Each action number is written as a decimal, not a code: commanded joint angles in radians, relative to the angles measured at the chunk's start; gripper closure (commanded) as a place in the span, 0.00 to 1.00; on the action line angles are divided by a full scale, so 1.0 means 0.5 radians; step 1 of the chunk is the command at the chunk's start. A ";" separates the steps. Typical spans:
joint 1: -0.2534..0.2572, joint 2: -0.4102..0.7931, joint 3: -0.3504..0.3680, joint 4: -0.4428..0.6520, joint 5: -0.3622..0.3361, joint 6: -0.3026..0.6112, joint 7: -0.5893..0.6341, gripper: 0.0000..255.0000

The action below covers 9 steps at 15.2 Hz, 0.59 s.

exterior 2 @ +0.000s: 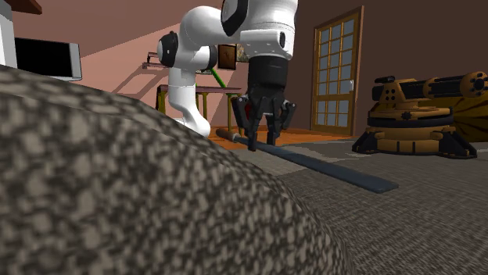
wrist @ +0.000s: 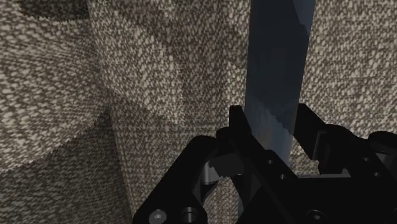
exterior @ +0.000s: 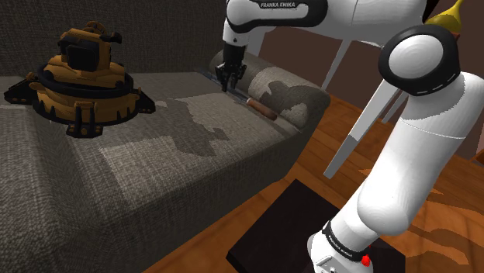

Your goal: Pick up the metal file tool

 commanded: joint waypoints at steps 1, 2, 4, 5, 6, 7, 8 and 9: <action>0.001 -0.009 0.001 0.045 0.001 -0.054 -0.003 1.00; 0.001 -0.008 0.001 0.073 0.002 -0.082 -0.005 1.00; 0.002 -0.004 0.001 0.132 0.002 -0.136 -0.008 1.00; 0.003 -0.002 0.002 0.162 0.002 -0.164 -0.010 1.00; 0.003 0.001 0.002 0.193 0.002 -0.192 -0.012 1.00; 0.004 0.005 0.002 0.225 0.002 -0.220 -0.013 1.00; 0.005 0.009 0.002 0.258 0.002 -0.249 -0.015 1.00; 0.005 0.009 0.002 0.263 0.002 -0.253 -0.015 1.00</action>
